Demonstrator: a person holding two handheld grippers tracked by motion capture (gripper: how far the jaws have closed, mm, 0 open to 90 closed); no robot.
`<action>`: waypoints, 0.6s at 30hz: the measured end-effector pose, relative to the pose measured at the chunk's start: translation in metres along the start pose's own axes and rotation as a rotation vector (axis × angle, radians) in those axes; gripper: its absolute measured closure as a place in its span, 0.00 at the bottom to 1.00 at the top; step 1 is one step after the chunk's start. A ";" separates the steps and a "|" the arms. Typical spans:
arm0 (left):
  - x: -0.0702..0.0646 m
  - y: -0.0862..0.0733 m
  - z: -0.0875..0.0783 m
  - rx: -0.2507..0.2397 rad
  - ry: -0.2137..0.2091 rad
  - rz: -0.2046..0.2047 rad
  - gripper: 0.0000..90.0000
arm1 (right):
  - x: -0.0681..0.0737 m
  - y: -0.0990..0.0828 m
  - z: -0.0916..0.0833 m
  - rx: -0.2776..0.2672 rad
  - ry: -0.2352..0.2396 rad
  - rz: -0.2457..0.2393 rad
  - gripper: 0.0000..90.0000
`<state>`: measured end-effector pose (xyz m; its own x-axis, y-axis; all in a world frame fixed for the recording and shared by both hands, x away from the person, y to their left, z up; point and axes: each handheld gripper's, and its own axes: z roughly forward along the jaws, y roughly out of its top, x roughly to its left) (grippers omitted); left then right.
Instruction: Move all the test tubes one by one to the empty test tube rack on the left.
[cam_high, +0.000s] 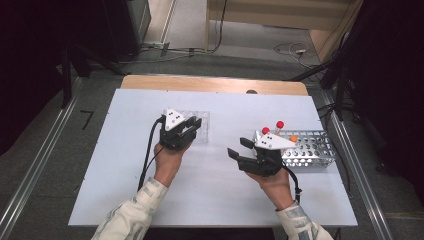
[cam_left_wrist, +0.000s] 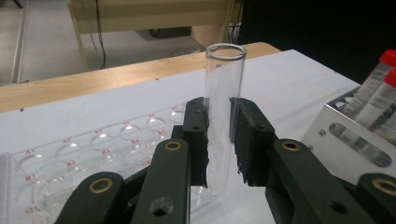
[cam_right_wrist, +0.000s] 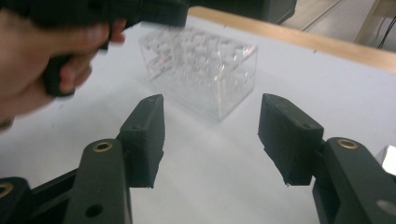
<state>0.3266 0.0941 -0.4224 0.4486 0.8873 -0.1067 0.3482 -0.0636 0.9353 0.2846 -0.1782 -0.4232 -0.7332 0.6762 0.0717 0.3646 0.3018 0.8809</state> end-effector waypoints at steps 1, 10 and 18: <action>0.001 0.002 0.001 -0.001 0.002 0.000 0.85 | 0.001 -0.005 0.000 0.011 0.002 -0.003 0.44; 0.008 0.012 0.021 0.018 0.051 0.013 0.85 | 0.006 -0.013 0.001 0.039 0.004 -0.022 0.42; 0.009 0.003 0.029 0.036 0.066 0.016 0.84 | 0.005 -0.014 0.002 0.043 0.002 -0.018 0.42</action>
<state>0.3560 0.0882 -0.4301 0.3992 0.9143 -0.0681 0.3716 -0.0935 0.9237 0.2772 -0.1781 -0.4357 -0.7408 0.6693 0.0573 0.3759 0.3423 0.8611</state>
